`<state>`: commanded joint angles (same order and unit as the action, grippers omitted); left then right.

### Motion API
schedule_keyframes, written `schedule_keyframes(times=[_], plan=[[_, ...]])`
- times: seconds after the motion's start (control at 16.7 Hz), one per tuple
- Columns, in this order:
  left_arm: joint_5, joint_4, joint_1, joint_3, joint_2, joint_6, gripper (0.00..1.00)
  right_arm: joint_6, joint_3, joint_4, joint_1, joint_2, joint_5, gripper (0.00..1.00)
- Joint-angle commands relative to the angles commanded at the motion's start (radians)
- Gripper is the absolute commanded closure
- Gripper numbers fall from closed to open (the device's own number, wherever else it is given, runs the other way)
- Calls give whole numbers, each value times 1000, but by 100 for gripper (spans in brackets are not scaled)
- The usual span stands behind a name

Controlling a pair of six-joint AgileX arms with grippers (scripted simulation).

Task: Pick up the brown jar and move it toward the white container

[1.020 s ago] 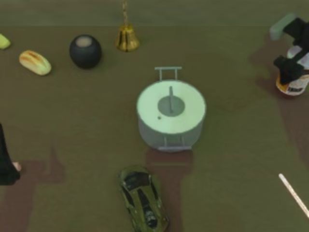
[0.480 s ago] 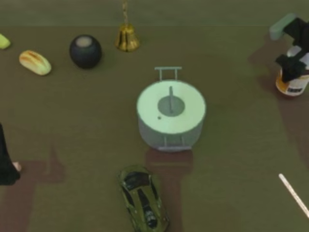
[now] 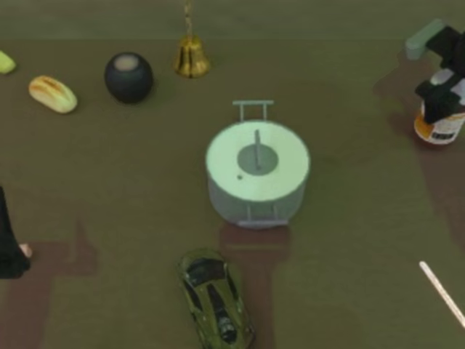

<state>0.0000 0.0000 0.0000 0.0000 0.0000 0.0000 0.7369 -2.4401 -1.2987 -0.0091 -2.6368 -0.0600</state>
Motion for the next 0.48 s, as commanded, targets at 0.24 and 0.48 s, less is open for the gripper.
schedule_keyframes(times=[0.24,0.48], plan=[[0,0,0,0,0,0,0,0,0,0,0,0,0,100],[0,0,0,0,0,0,0,0,0,0,0,0,0,100]])
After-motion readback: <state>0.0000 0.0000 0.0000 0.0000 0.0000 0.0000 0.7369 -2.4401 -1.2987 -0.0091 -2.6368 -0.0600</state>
